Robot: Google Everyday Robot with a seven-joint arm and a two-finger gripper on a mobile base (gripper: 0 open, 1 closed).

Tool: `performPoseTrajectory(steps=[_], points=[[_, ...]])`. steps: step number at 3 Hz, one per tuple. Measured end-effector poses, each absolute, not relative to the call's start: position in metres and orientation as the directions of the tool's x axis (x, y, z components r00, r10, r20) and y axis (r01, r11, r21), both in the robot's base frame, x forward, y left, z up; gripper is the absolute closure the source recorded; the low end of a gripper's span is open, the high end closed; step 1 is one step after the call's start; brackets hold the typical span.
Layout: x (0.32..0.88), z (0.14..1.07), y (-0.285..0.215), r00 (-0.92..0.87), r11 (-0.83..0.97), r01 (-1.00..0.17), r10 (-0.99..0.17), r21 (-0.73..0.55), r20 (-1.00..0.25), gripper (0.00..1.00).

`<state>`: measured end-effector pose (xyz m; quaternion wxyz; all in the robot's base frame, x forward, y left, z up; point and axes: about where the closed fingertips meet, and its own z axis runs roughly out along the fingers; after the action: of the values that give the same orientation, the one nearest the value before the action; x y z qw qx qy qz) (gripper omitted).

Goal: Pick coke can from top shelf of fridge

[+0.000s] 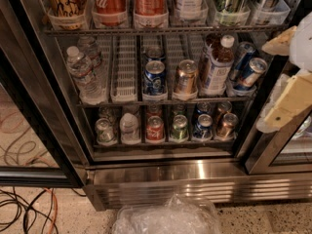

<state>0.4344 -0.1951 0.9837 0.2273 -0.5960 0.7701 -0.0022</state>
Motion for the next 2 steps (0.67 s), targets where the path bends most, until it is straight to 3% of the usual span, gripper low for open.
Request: performPoseTrajectory(steps=[2], points=[[0.417,1.006,-0.113,0.013,0.221,-0.927,-0.789,-0.304,-0.614,0.0]])
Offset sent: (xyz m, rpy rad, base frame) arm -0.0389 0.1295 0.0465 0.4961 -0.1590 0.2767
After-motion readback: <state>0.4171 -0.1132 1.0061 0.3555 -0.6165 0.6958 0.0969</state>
